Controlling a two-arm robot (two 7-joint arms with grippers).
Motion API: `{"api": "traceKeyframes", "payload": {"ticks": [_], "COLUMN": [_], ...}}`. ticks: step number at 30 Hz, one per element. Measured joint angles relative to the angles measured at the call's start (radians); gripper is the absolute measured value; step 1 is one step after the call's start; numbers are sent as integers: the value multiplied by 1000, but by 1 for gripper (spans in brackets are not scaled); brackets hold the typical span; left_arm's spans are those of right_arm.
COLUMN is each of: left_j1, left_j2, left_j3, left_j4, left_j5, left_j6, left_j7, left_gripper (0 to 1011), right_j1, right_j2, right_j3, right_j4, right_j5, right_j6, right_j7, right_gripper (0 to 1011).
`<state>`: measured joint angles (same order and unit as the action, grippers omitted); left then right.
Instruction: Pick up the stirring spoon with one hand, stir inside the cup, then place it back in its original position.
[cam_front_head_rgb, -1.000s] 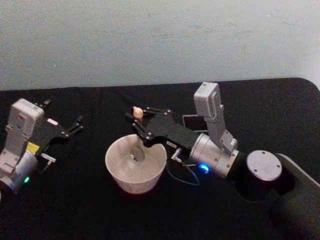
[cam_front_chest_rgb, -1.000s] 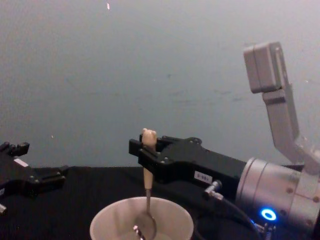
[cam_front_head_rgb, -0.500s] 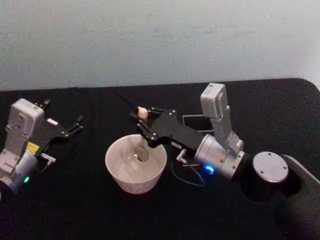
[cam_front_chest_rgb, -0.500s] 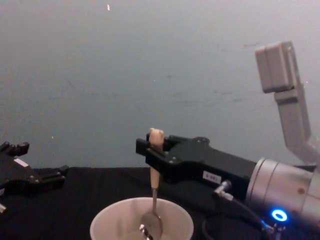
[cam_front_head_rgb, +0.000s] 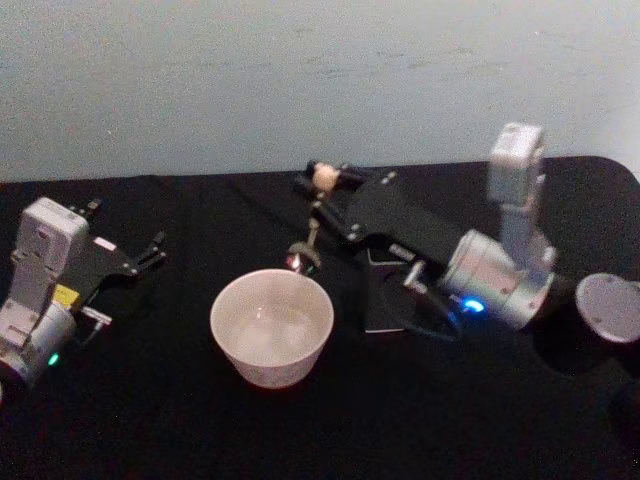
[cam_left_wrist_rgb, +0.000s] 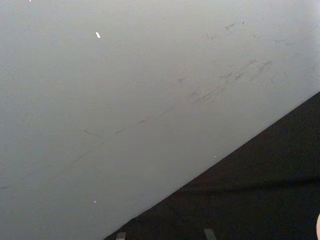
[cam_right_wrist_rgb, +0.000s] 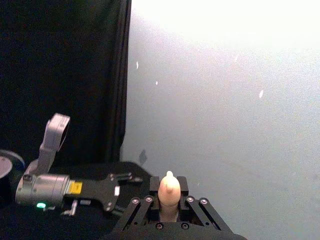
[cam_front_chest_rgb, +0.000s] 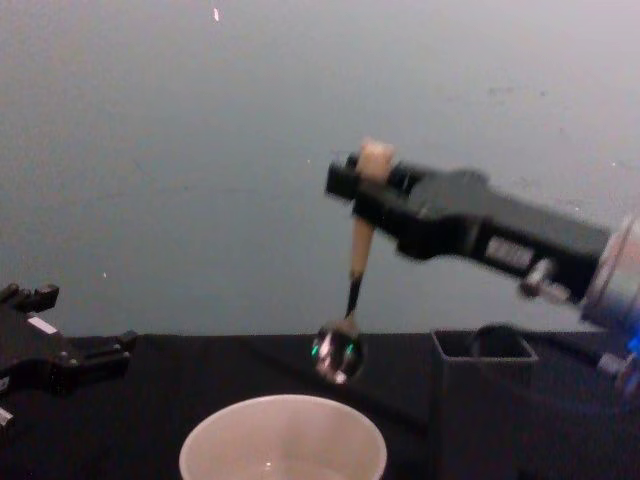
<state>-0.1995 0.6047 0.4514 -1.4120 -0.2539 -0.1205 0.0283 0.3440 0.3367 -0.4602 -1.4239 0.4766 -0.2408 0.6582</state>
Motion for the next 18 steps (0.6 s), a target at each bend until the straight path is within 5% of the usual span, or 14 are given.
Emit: {"api": "traceKeyframes", "payload": {"ticks": [10, 18], "left_j1": [0, 0], "left_j2": [0, 0], "left_j3": [0, 0], "left_j4": [0, 0], "left_j5": [0, 0], "left_j6": [0, 0], "left_j7": [0, 0], "left_gripper": [1001, 1001], "right_j1": [-20, -40], "right_j2": [77, 123], "right_j3": [67, 110], "right_j4": [-81, -102], "right_j5": [66, 73], "right_j6": [-14, -21], "right_j7": [5, -20], "right_gripper": [210, 210]}}
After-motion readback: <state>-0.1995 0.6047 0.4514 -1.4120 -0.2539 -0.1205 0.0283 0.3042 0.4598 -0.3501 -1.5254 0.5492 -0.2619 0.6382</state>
